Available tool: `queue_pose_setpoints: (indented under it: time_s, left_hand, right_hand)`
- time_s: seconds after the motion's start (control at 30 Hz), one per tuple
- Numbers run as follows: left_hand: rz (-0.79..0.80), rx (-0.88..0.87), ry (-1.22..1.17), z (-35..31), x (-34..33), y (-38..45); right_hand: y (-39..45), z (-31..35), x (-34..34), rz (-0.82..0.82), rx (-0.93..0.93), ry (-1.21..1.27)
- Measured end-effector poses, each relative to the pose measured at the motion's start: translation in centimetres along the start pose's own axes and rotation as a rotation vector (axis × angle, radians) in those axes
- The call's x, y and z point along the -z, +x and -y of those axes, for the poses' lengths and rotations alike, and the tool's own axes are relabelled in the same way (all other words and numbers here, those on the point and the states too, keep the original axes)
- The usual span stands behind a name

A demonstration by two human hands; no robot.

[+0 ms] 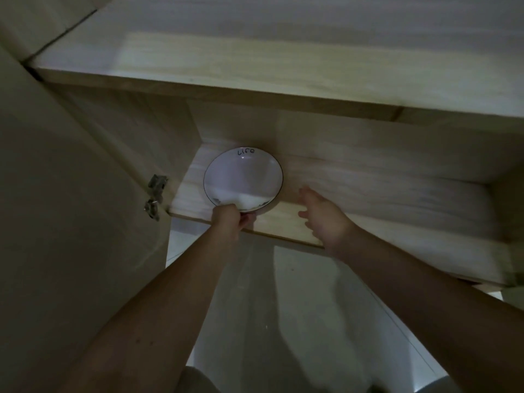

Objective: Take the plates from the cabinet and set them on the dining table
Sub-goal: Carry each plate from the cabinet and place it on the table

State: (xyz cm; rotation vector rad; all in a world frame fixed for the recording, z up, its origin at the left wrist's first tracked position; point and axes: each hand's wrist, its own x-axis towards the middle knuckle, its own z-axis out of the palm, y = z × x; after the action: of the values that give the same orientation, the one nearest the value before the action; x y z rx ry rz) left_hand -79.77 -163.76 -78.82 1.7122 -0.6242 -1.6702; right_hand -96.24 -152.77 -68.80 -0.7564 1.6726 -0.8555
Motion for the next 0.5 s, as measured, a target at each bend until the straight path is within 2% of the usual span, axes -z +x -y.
queue_pose_setpoints:
  time_s: [0.13, 0.27, 0.5]
  left_hand:
    - [0.001, -0.106, 0.035, 0.3, 1.2, -1.0]
    - [0.112, -0.227, 0.131, 0.7, 1.7, -3.7]
    - [0.223, -0.215, 0.287, 1.3, 1.2, -5.1]
  right_hand:
    - [0.6, -1.1, 0.6, 0.005, -0.049, 0.098]
    - [1.7, -2.3, 0.9, -0.035, -0.066, 0.153]
    - [2.9, -4.0, 1.3, -0.115, -0.112, 0.198]
